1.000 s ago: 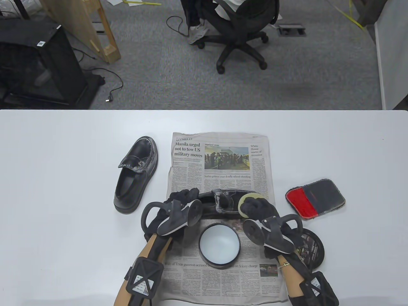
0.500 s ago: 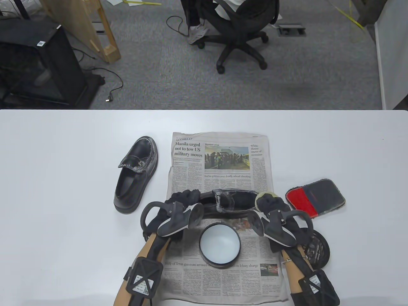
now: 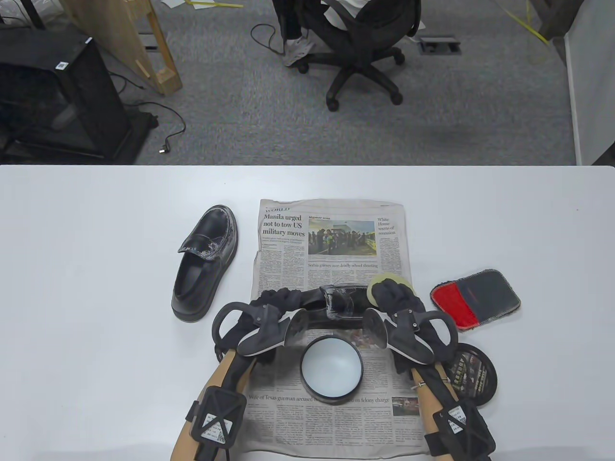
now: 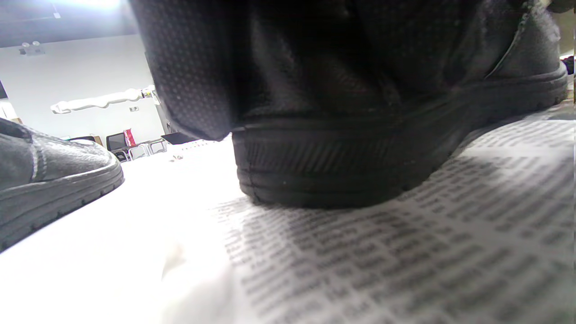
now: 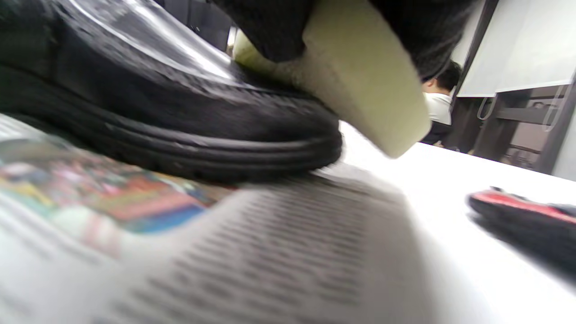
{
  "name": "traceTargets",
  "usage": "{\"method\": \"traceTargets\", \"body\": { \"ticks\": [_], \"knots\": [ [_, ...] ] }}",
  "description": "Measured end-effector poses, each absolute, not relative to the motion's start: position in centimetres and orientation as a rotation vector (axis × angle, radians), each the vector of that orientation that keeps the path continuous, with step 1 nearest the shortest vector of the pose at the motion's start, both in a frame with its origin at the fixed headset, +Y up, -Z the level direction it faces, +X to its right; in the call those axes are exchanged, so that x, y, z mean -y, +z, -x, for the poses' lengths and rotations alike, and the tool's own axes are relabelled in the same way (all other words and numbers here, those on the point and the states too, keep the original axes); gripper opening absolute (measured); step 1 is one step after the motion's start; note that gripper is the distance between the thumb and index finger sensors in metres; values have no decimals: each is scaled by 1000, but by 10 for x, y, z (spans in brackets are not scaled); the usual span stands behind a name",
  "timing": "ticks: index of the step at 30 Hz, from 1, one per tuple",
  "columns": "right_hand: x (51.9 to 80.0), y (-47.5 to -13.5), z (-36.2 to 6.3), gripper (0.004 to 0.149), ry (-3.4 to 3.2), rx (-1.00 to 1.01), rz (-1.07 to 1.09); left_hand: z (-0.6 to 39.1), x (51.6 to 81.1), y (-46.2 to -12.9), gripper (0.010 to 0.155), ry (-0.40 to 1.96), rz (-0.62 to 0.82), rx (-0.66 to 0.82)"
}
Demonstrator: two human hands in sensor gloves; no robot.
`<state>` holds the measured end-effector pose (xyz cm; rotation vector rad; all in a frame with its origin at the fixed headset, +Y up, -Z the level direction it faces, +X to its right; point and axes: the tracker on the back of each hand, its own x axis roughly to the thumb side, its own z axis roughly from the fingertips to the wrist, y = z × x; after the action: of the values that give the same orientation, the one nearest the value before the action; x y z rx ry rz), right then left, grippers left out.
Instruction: Dip and apply leather care cream with polishing sponge on shoes
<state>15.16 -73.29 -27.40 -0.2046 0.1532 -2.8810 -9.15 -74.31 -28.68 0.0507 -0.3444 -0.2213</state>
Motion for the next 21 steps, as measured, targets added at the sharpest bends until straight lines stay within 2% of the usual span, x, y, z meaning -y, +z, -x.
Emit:
{"method": "traceTargets", "body": {
  "ticks": [6, 12, 14, 16, 21],
  "knots": [
    [728, -255, -146, 49, -2798, -121, 318, 94, 744, -287, 70, -190, -40, 332],
    [721, -251, -121, 45, -2845, -304, 447, 95, 745, -287, 72, -175, -18, 336],
    [725, -260, -122, 49, -2913, -260, 417, 97, 745, -287, 73, -151, -13, 340],
    [734, -271, -131, 57, -2927, -131, 337, 99, 745, -287, 74, -125, -2, 349],
    [736, -274, -150, 56, -2817, -91, 197, 102, 744, -288, 73, -76, 28, 368]
  ]
}}
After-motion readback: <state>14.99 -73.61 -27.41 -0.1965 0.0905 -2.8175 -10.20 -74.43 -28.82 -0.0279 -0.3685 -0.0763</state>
